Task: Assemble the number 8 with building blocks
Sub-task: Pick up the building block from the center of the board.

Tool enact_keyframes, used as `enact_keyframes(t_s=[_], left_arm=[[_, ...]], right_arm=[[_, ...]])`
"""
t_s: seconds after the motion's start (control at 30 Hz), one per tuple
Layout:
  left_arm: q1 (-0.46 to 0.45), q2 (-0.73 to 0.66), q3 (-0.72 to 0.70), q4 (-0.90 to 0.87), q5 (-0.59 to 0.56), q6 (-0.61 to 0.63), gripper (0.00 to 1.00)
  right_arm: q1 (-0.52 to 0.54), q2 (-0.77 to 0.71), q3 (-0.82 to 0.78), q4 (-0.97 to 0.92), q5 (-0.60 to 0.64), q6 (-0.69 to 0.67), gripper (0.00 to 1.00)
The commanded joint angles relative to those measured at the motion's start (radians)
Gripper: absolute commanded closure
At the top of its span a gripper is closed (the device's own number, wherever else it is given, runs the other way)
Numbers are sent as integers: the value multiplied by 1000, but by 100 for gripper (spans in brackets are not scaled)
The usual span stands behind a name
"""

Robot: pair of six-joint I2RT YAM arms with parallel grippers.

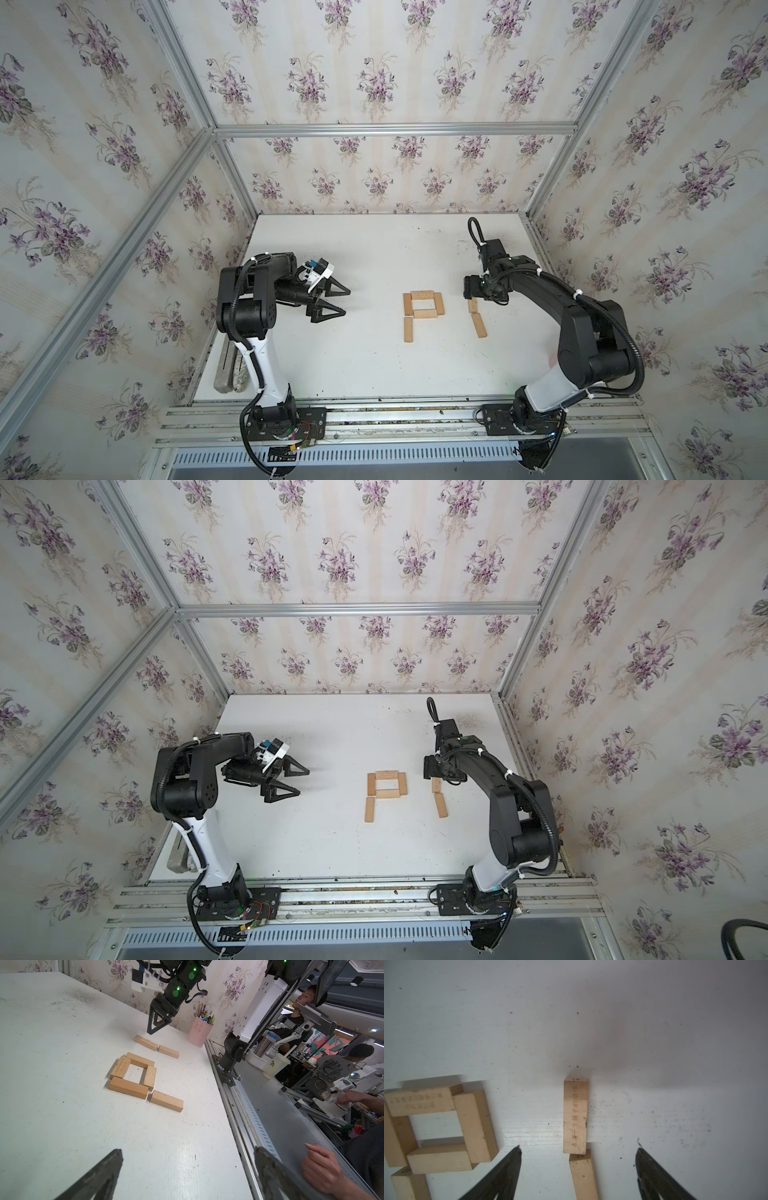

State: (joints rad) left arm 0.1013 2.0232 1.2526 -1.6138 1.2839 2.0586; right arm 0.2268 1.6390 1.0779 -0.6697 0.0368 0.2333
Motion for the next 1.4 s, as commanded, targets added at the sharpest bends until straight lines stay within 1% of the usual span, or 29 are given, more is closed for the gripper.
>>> enact_keyframes(t_s=[0.0, 0.1, 0.23, 0.47, 0.6, 0.67, 0.77, 0.93, 1.0, 1.07, 1.2, 1.23, 1.27, 1.3, 1.33, 1.37], left_arm=[[0, -1, 3, -170, 5, 383, 0], [0, -2, 2, -170, 5, 381, 0], [0, -1, 2, -170, 5, 382, 0], [1, -1, 2, -171, 4, 382, 0], [1, -1, 2, -171, 6, 382, 0], [1, -2, 2, -170, 5, 383, 0], [1, -1, 2, -170, 6, 383, 0], [1, -1, 2, -170, 5, 382, 0], [1, -2, 3, -170, 5, 383, 0], [1, -1, 3, -170, 5, 382, 0], [1, -2, 2, -171, 5, 382, 0], [1, -1, 3, -171, 5, 382, 1], [1, -2, 2, -170, 5, 383, 0], [1, 0, 2, -171, 5, 383, 0], [1, -1, 2, -170, 6, 383, 0], [0, -1, 2, -170, 5, 383, 0]], right_arm=[[1, 44, 0, 14, 37, 20, 20], [0, 74, 7, 56, 14, -2, 24], [-1, 119, 31, 46, 41, -36, 28], [-16, 162, 37, 47, 39, -68, 49], [-18, 166, 29, 42, 40, -75, 59], [-17, 171, 27, 50, 32, -79, 66], [-17, 184, 32, 65, 23, -89, 68], [-18, 195, 55, 42, 21, -128, 80], [-21, 169, 74, 23, 32, -163, 85], [-34, 128, 123, -19, 53, -232, 88], [-50, 70, 251, -85, 60, -399, 89], [-50, 55, 267, -97, 21, -458, 89], [-46, 16, 243, -53, -26, -500, 90], [-37, -26, 212, -11, -97, -524, 89], [-17, -70, 176, 11, -171, -587, 87], [33, -110, 134, 45, -123, -627, 87]])
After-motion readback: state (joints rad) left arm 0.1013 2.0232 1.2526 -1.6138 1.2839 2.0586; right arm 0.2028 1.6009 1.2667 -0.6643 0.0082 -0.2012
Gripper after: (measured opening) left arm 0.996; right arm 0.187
